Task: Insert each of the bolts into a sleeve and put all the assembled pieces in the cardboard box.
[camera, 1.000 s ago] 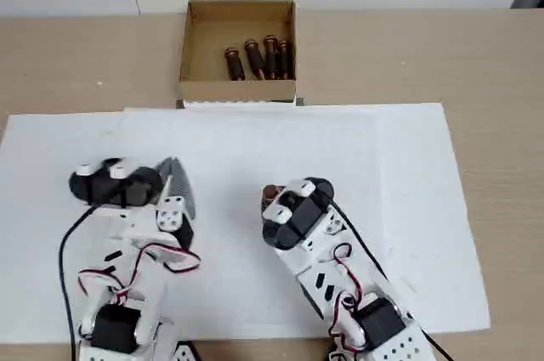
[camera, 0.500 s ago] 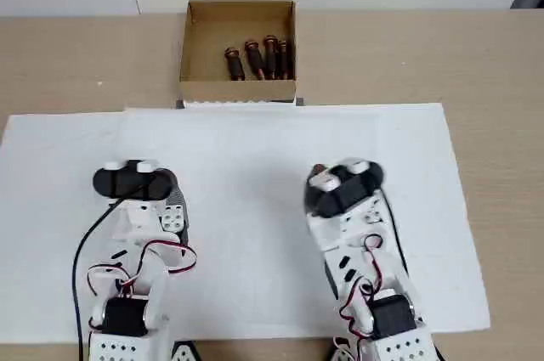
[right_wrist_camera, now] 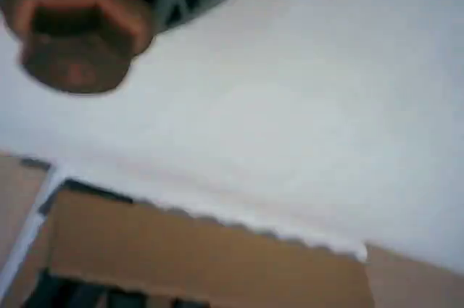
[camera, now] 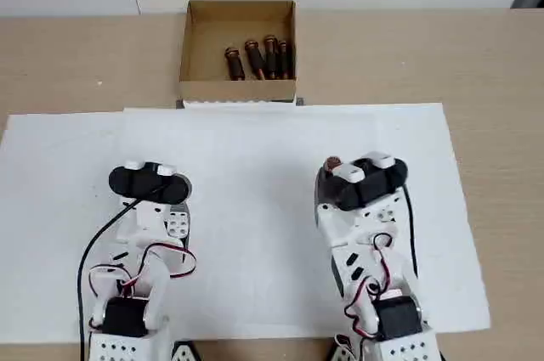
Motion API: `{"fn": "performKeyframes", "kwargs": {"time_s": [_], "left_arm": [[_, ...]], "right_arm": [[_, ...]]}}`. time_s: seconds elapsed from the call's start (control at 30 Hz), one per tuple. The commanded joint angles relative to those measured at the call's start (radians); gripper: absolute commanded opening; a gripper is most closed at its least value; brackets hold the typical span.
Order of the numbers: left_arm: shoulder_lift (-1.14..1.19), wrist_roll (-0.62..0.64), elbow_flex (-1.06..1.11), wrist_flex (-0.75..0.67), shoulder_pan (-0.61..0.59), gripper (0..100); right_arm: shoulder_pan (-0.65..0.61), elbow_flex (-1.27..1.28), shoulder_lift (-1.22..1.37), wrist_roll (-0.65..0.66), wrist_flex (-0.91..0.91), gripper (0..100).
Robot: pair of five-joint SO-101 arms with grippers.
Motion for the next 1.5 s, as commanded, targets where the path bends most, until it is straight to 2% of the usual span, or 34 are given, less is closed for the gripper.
{"fn": "performKeyframes", "kwargs": {"time_s": [0.0,0.2,0.57,1.1,1.3,1.47], "left_arm": [[-0.011,0.0,-0.007,0.006,-0.002,1],[-0.011,0.0,-0.007,0.008,-0.002,1],[-0.011,-0.003,-0.007,0.009,0.0,1],[-0.011,-0.003,-0.007,0.009,0.0,1],[-0.011,-0.003,-0.007,0.009,0.0,1],[-0.011,-0.003,-0.007,0.009,0.0,1]], "right_arm": [[0.008,-0.124,0.004,-0.006,-0.018,0.3],[0.01,-0.226,0.171,0.028,-0.102,0.3],[0.01,-0.519,0.763,0.02,-0.383,0.3],[0.004,-1.059,1.564,0.026,-0.57,0.3],[-0.007,-1.346,1.856,0.029,-0.604,0.4],[-0.041,-1.576,2.077,0.14,-0.608,0.4]]}}
